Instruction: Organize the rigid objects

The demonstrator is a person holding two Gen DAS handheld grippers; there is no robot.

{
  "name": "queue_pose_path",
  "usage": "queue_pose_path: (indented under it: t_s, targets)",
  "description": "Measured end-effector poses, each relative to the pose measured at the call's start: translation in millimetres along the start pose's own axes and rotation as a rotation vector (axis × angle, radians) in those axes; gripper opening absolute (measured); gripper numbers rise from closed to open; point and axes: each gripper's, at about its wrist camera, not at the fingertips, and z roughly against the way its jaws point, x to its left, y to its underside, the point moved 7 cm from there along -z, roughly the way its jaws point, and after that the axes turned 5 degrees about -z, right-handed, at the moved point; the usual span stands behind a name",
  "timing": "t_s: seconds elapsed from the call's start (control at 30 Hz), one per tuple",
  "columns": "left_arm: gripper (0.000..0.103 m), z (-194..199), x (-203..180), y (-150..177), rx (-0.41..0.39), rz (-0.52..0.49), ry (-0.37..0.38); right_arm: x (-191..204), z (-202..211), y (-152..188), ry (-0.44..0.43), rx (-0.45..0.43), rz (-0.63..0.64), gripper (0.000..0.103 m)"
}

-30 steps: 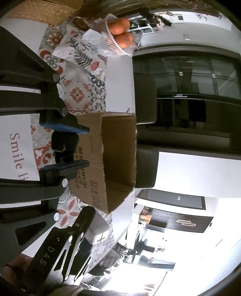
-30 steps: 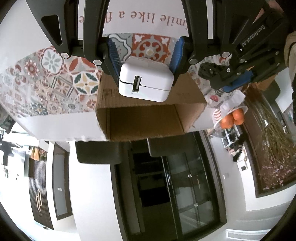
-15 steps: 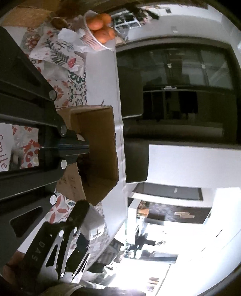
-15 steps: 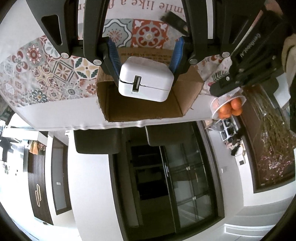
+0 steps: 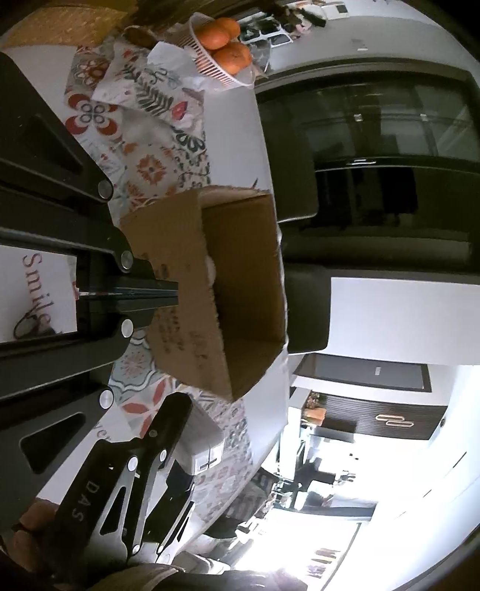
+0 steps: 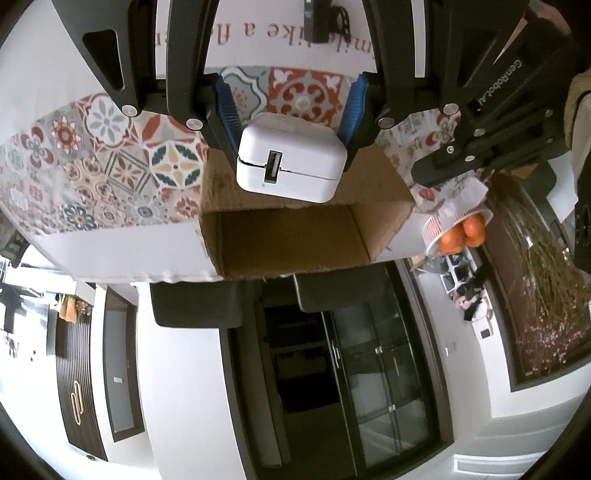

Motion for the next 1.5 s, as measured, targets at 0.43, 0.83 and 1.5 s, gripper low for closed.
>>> queue_pose_path:
  t_s: [0.43, 0.83, 1.5]
  targets:
    - [0.037, 14, -21, 31, 0.031, 0.022, 0.023, -14, 27, 26, 0.033, -0.007, -0.004, 0.049]
    - [0.054, 7, -38, 71, 0.131, 0.092, 0.017, -32, 36, 51, 0.052, 0.022, -0.01, 0.049]
    - [0.054, -32, -62, 126, 0.312, 0.142, 0.035, -65, 23, 102, 0.087, 0.133, -0.047, 0.049]
